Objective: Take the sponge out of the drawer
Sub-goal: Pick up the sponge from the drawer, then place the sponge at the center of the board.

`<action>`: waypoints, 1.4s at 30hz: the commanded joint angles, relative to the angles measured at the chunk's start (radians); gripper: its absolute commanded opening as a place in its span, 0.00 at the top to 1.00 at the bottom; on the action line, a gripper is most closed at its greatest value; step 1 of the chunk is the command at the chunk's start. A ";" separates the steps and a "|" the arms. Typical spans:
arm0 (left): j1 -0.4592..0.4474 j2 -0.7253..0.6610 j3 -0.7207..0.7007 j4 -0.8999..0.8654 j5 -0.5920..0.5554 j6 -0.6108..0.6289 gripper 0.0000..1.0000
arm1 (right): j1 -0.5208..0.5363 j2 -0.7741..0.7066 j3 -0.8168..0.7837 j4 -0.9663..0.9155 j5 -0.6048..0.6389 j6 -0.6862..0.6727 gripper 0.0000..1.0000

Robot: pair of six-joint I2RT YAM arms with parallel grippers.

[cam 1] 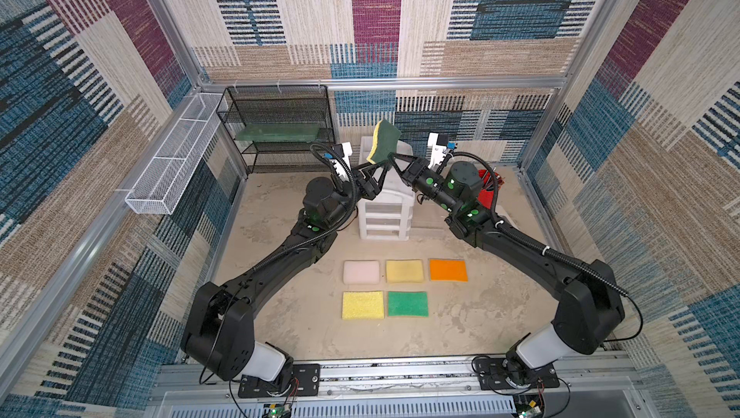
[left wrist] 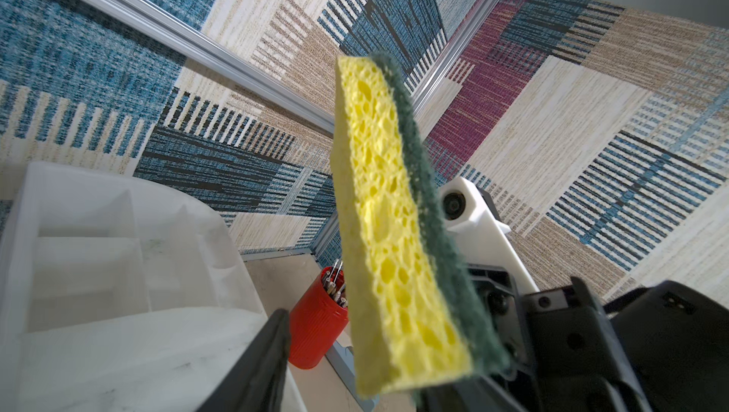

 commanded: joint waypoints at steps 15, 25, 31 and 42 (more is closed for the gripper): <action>-0.001 -0.045 0.023 -0.015 -0.051 0.033 1.00 | -0.019 -0.039 -0.004 -0.074 -0.052 -0.028 0.67; 0.002 -0.125 0.072 -0.263 0.028 0.051 1.00 | -0.102 -0.165 0.047 -0.317 0.075 -0.424 0.22; 0.006 -0.122 0.232 -0.604 0.225 0.071 1.00 | -0.163 -0.300 -0.032 -0.415 0.069 -0.639 0.17; -0.025 -0.154 0.199 -0.778 0.583 0.020 1.00 | -0.181 -0.695 -0.318 -0.514 0.213 -0.743 0.03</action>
